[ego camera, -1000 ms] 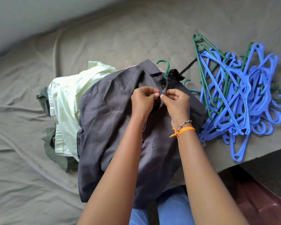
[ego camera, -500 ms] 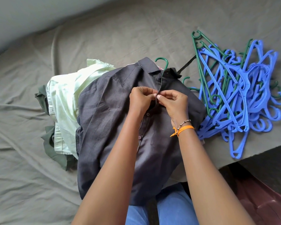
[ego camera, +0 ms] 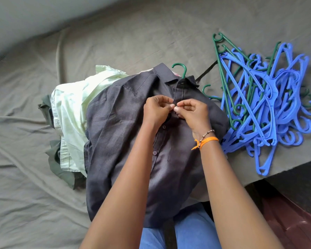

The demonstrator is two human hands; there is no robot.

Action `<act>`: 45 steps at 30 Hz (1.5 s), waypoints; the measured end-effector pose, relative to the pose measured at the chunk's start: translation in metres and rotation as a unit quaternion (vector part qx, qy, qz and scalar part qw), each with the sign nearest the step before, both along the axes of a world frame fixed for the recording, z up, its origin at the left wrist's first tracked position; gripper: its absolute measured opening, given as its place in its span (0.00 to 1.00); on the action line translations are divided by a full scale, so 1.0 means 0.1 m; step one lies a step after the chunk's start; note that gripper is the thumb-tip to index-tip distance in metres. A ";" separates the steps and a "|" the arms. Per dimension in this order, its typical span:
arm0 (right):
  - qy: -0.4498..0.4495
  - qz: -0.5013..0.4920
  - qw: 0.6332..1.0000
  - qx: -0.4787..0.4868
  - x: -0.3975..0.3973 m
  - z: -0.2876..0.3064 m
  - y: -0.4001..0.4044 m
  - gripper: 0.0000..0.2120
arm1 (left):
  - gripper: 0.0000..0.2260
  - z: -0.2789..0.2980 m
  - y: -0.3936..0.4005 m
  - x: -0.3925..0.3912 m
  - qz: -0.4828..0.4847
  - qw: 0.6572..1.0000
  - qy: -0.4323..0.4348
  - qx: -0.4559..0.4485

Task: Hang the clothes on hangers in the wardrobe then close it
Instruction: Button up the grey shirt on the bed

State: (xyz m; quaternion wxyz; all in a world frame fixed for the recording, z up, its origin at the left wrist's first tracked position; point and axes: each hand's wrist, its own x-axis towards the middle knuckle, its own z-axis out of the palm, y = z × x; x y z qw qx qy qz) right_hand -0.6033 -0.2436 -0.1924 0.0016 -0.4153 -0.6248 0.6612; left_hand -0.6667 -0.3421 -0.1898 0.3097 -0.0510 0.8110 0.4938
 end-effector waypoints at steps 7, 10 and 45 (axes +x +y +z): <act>-0.133 -0.030 0.967 0.216 -0.51 -0.05 0.06 0.15 | 0.07 0.09 0.02 0.03 -0.150 0.984 0.054 -0.079; -0.128 -0.066 0.966 0.213 -0.59 -0.11 0.15 0.06 | 0.08 0.09 0.04 -0.03 -0.161 0.974 0.072 -0.141; 0.080 -0.132 0.985 0.070 -0.36 -0.28 0.10 0.07 | 0.03 0.15 0.48 -0.41 0.061 0.985 -0.160 -0.012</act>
